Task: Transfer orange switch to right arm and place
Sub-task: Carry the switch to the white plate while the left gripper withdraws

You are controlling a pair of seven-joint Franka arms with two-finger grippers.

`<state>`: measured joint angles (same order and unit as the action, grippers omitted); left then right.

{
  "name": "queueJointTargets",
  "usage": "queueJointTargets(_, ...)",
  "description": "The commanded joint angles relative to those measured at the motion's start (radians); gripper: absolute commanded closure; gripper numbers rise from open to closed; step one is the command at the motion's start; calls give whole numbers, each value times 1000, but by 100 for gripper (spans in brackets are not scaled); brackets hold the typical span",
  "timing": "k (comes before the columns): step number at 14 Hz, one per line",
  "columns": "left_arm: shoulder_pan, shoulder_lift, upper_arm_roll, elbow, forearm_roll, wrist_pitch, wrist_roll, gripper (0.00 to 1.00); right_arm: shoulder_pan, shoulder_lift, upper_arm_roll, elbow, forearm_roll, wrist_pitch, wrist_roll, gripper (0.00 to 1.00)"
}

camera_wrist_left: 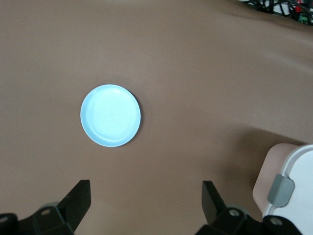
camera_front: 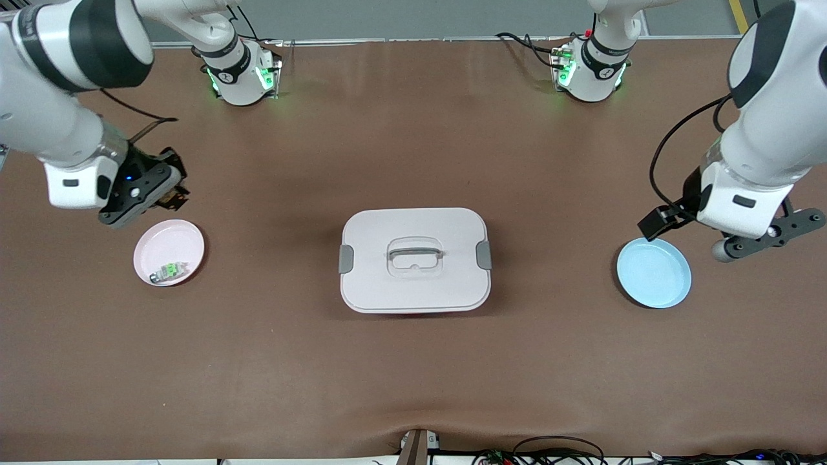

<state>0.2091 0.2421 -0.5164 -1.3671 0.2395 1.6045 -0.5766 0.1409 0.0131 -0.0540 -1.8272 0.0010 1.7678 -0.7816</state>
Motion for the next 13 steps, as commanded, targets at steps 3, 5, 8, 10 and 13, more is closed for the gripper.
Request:
queueJointTargets(3,-60,-104,143,-26,-58,-50,266,0,-104,16,19,-93,-53,168,-305,91)
queueJointTargets(5,-169,-139,302,-33,-118,-86,395,0,-154,42,17,-133,-53,258,-443,91)
queueJointTargets(8,-281,-216,469,-96,-176,-97,486,0,-240,137,19,-144,-52,396,-667,91)
queueJointTargets(10,-286,-250,472,-125,-187,-97,486,0,-276,188,19,-153,-52,478,-737,91)
queueJointTargets(13,-315,-285,501,-165,-190,-95,488,0,-282,208,17,-217,-62,577,-740,91)
